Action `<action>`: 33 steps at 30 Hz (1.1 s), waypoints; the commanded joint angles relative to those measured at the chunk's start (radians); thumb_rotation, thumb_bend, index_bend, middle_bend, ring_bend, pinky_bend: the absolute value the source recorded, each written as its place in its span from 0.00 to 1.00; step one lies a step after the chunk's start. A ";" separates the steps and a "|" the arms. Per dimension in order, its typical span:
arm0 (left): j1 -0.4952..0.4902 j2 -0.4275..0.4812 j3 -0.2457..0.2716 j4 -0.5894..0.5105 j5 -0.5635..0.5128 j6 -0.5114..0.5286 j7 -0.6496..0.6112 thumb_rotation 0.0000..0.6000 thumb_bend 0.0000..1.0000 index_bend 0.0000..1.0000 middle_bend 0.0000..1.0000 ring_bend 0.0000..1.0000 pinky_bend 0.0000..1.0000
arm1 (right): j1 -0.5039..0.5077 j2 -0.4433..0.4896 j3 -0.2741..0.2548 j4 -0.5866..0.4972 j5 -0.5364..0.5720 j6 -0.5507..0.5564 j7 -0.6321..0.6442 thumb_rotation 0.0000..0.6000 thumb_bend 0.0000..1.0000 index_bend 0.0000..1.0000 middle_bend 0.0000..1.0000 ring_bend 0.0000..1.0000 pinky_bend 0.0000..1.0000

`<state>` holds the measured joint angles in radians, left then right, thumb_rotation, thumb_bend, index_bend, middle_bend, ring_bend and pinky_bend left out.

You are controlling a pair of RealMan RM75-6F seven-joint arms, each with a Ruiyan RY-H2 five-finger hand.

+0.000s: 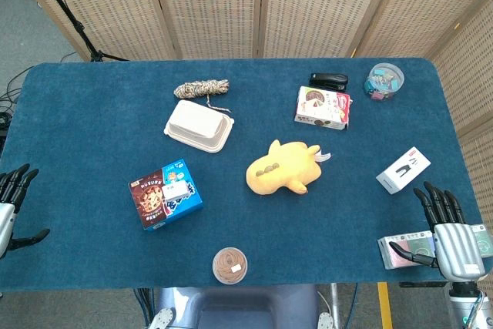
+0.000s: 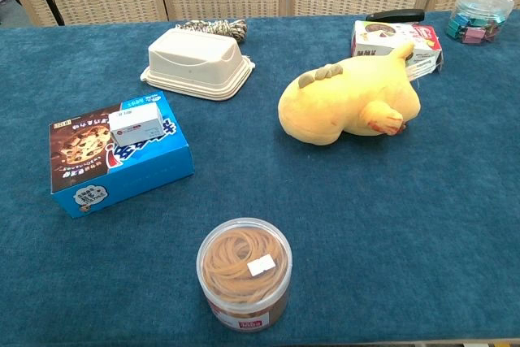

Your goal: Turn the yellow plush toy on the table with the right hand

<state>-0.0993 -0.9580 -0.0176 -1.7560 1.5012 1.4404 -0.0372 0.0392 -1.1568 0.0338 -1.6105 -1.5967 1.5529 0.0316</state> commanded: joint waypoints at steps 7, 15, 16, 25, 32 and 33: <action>-0.004 0.002 0.000 0.000 0.004 -0.006 0.001 1.00 0.00 0.00 0.00 0.00 0.00 | 0.015 -0.016 0.006 0.011 0.017 -0.030 -0.025 0.16 0.00 0.00 0.00 0.00 0.00; -0.024 0.015 -0.017 -0.009 -0.009 -0.024 -0.004 1.00 0.00 0.00 0.00 0.00 0.00 | 0.165 -0.064 0.067 -0.071 0.016 -0.195 -0.168 0.17 0.00 0.00 0.00 0.00 0.00; -0.026 0.017 -0.020 -0.010 -0.010 -0.024 -0.012 1.00 0.00 0.00 0.00 0.00 0.00 | 0.186 -0.073 0.078 -0.082 0.020 -0.217 -0.196 0.17 0.00 0.00 0.00 0.00 0.00; -0.063 0.030 -0.036 -0.028 -0.023 -0.075 -0.052 1.00 0.00 0.00 0.00 0.00 0.00 | 0.378 -0.285 0.167 -0.095 0.193 -0.432 -0.483 0.17 0.00 0.00 0.00 0.00 0.00; -0.055 0.044 -0.041 -0.018 -0.050 -0.071 -0.099 1.00 0.00 0.00 0.00 0.00 0.00 | 0.522 -0.470 0.229 -0.014 0.306 -0.518 -0.613 0.17 0.00 0.00 0.00 0.00 0.00; -0.054 0.046 -0.041 -0.016 -0.051 -0.071 -0.107 1.00 0.00 0.00 0.00 0.00 0.00 | 0.550 -0.497 0.244 0.005 0.319 -0.528 -0.633 0.17 0.00 0.00 0.00 0.00 0.00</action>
<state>-0.1559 -0.9155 -0.0576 -1.7745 1.4540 1.3681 -0.1360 0.5403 -1.6014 0.2445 -1.6433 -1.3093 1.0584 -0.5574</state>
